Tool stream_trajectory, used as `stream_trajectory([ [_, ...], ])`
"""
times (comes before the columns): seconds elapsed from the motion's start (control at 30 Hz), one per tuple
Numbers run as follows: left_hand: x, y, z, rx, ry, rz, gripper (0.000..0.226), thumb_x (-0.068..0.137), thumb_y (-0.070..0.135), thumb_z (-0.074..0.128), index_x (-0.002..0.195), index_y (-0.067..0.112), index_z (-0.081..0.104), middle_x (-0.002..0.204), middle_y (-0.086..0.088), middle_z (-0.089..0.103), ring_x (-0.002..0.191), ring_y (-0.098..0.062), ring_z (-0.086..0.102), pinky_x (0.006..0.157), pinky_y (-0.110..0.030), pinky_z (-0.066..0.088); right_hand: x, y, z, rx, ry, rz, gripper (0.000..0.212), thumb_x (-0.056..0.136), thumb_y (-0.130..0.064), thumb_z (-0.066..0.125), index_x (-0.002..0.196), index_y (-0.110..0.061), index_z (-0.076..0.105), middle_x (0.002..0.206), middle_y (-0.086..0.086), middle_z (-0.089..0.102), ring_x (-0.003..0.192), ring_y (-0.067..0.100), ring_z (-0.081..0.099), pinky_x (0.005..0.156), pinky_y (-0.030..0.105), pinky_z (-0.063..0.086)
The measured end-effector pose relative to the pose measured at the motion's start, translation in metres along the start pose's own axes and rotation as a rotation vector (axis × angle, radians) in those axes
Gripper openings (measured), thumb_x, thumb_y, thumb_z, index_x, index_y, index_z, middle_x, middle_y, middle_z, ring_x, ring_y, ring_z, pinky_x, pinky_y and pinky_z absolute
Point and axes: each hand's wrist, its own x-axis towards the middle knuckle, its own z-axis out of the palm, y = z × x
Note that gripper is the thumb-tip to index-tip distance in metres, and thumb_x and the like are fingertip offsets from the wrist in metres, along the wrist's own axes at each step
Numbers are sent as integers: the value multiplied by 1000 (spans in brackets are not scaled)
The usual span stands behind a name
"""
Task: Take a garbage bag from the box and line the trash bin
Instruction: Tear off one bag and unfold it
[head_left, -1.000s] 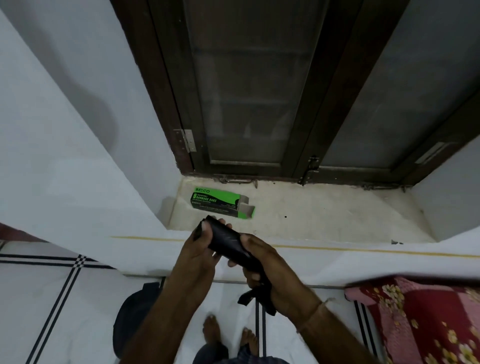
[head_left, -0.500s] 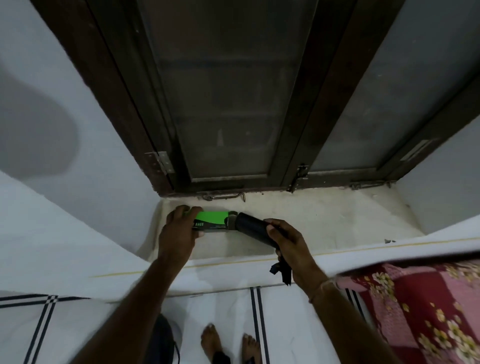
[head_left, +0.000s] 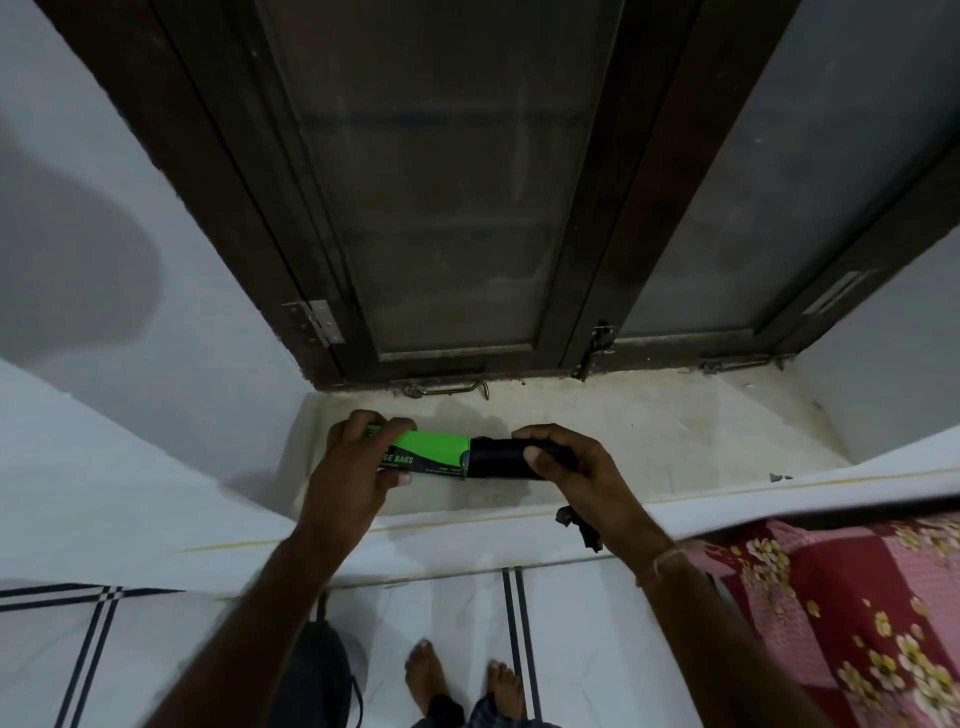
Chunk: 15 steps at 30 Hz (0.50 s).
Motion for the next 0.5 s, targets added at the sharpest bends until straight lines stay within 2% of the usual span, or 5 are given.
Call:
stream_trajectory([
  [0.07,-6,3,-2,4,-9,-16,58,77,11,85,130,23,65,126,-9,54,118,-33,49,80,-46,59,-3,3,0,16,-9,-39,22,100,-21,66,120,-28,74,109,-5,75,78,22,66,52,25,52],
  [0.13,-11,8,-4,28,-14,-24,58,77,10,84,130,24,66,126,-8,54,120,-32,48,80,-46,60,-5,5,1,-72,-25,-158,25,98,-15,68,120,-23,75,107,-8,75,83,7,68,69,17,54],
  [0.27,-23,16,-4,38,-30,-45,58,77,9,84,130,23,66,124,-9,53,118,-31,47,82,-45,58,-7,15,2,-238,-22,-318,29,94,-18,70,121,-25,75,108,-5,73,103,13,69,92,26,54],
  [0.4,-35,17,-2,-21,-19,-101,58,77,12,84,130,25,64,117,-4,52,110,-25,46,84,-45,55,-17,10,4,37,-17,-76,22,98,-15,67,116,-23,77,109,-2,75,87,9,67,59,26,54],
  [0.5,-42,20,-2,-68,-4,-101,58,78,15,83,132,27,63,114,2,48,108,-21,43,84,-39,49,-19,9,-1,249,-11,119,19,101,-16,63,115,-15,77,85,0,67,56,5,52,46,20,42],
])
